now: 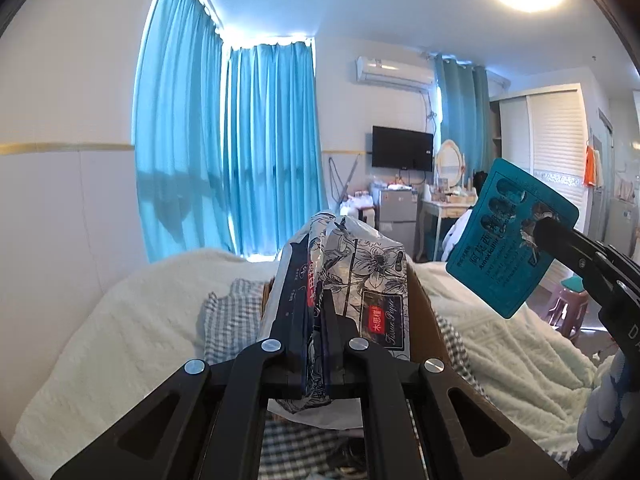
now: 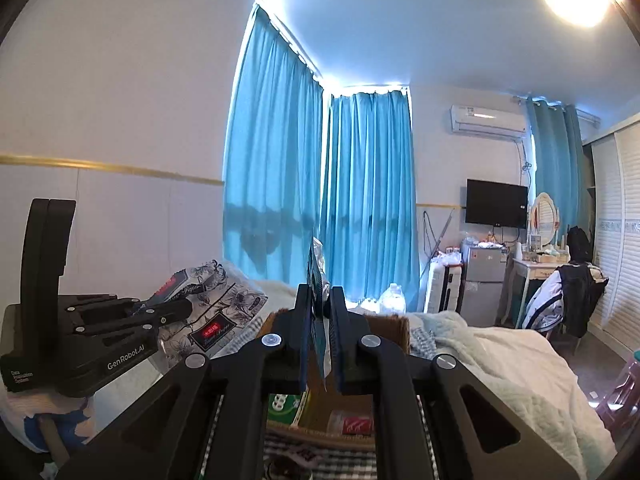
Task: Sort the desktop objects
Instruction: 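Lift both held items and carry them over the cardboard box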
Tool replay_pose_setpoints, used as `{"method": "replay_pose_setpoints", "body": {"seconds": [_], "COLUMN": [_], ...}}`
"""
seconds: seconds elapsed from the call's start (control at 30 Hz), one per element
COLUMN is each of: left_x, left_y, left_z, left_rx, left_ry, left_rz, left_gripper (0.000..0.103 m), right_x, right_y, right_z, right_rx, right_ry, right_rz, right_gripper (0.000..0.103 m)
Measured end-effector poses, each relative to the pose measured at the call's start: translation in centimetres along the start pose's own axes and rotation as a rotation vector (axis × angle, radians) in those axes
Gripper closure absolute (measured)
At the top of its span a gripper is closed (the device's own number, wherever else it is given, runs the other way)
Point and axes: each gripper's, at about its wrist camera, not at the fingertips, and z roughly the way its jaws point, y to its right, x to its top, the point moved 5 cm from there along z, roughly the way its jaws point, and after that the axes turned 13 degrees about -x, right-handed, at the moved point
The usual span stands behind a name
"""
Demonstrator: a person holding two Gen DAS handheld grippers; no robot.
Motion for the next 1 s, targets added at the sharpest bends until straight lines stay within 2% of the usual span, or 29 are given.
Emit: {"method": "replay_pose_setpoints", "body": {"seconds": [0.27,0.53,0.77,1.0], "left_x": [1.8,2.6,0.4,-3.4], "left_y": [-0.2,-0.2,-1.5,-3.5], "left_z": [2.5,5.1,9.4,14.4], "left_rx": [-0.002,-0.032,-0.022,-0.013], "left_ry": [0.034,0.04,-0.007,-0.094], "left_rz": [0.021,0.012,-0.005,-0.026], "left_gripper": [0.098,0.098,0.098,0.098], "right_x": [1.7,1.7,-0.1,-4.1], "right_y": [-0.1,0.1,0.7,1.1], "right_z": [1.6,3.9,6.8,11.5], "right_rx": [-0.006,-0.009,-0.019,-0.028], "right_ry": [0.052,0.058,0.029,-0.063], "right_rz": [-0.008,-0.023,-0.007,-0.013], "right_gripper": [0.095,0.095,0.095,0.095]}}
